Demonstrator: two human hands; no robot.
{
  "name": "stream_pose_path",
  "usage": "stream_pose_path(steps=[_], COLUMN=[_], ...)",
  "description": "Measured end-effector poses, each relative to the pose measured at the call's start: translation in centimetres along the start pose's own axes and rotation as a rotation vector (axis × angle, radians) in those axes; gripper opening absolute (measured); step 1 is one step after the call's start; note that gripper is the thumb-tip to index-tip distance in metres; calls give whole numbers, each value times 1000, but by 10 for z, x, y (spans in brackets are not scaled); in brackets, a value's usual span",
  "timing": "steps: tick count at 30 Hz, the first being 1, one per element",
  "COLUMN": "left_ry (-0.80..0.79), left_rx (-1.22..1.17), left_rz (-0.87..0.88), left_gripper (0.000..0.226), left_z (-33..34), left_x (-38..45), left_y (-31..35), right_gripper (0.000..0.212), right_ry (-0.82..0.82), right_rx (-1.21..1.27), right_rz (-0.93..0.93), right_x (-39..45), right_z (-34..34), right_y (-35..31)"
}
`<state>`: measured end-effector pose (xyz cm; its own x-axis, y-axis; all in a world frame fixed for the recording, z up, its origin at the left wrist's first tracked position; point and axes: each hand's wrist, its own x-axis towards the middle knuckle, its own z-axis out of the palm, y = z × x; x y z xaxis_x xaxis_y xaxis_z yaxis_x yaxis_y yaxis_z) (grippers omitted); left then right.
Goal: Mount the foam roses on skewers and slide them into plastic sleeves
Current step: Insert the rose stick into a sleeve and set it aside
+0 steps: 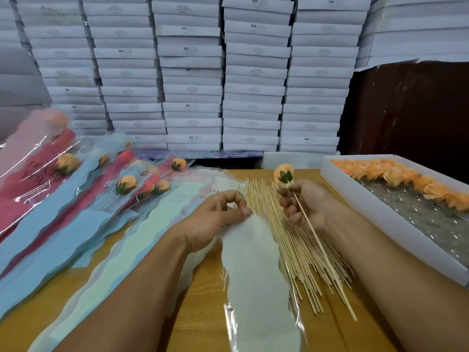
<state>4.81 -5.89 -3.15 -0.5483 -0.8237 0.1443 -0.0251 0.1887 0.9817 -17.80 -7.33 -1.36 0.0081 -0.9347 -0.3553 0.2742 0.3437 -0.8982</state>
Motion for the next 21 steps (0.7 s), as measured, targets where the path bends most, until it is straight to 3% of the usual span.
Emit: stream_pose_path(steps=[7, 13, 21], left_ry=[-273, -545, -509], left_rx=[-209, -355, -355], left_rz=[-123, -104, -97], left_gripper=[6, 27, 27], left_z=[-5, -12, -17], left_x=[-7, -12, -11], left_y=[2, 4, 0], right_gripper=[31, 28, 32], right_ry=[-20, 101, 202], right_rx=[16, 31, 7], right_rz=[-60, -106, -107], right_x=[27, 42, 53], right_z=[15, 23, 19], right_y=[-28, -50, -53])
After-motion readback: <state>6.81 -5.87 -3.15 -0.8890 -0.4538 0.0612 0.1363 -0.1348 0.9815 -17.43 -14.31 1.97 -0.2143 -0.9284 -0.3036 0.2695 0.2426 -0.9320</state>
